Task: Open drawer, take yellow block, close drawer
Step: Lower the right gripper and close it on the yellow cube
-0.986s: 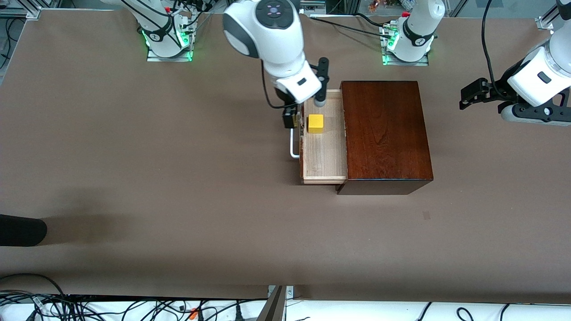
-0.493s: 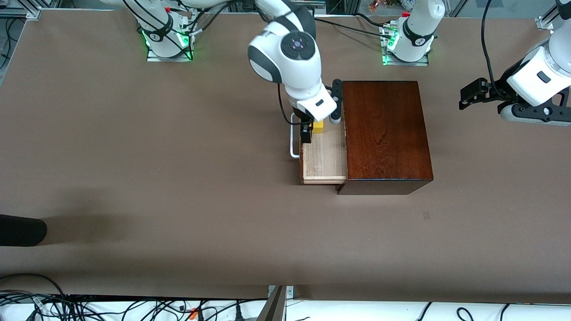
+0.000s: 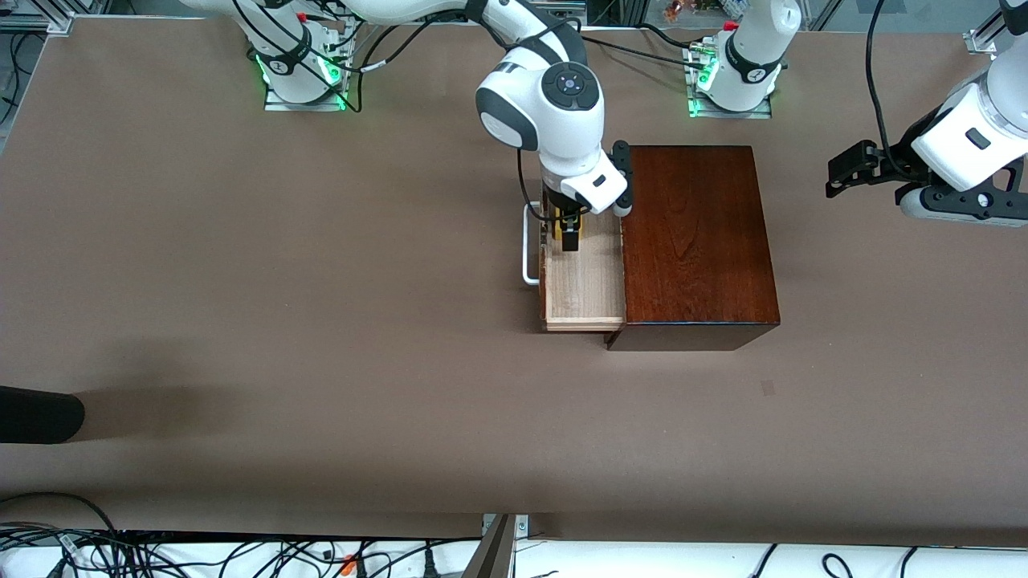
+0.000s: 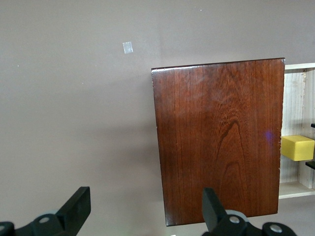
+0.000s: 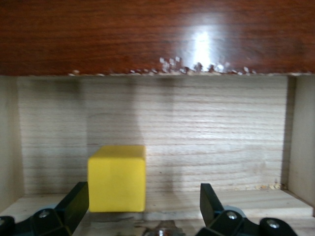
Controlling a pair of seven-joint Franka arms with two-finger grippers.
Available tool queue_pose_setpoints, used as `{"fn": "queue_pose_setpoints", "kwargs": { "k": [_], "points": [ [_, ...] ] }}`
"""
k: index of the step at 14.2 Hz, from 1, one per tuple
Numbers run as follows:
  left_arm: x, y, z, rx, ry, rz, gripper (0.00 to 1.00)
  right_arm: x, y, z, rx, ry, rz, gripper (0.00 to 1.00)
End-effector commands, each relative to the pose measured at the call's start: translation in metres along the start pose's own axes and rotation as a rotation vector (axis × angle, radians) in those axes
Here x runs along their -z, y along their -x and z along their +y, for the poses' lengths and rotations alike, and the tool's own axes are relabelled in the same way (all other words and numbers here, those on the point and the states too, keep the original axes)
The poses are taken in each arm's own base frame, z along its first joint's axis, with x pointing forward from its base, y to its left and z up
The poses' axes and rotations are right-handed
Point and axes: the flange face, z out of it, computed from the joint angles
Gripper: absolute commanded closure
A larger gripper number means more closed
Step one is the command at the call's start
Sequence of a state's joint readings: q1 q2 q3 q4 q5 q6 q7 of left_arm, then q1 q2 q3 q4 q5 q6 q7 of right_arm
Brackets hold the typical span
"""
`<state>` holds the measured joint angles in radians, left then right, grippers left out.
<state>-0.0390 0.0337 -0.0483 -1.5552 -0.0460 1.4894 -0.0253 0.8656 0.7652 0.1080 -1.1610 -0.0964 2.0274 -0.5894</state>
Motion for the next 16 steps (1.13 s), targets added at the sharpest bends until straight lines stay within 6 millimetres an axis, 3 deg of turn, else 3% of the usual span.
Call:
{"fn": "queue_pose_setpoints", "kwargs": {
  "k": [1, 3, 14, 16],
  "points": [
    [0.006, 0.004, 0.002, -0.023, 0.021, 0.016, 0.00, 0.005, -0.003, -0.003, 0.028, 0.002, -0.024, 0.00],
    [0.005, 0.004, 0.002, -0.023, 0.021, 0.015, 0.00, 0.002, -0.008, -0.011, 0.042, -0.001, -0.031, 0.00],
    [0.003, 0.002, 0.004, -0.023, 0.021, 0.012, 0.00, -0.029, -0.004, -0.018, 0.052, -0.011, -0.069, 0.00],
    [0.004, 0.003, 0.004, -0.021, 0.021, 0.013, 0.00, -0.035, -0.003, -0.017, 0.055, -0.014, -0.073, 0.07]
  ]
}}
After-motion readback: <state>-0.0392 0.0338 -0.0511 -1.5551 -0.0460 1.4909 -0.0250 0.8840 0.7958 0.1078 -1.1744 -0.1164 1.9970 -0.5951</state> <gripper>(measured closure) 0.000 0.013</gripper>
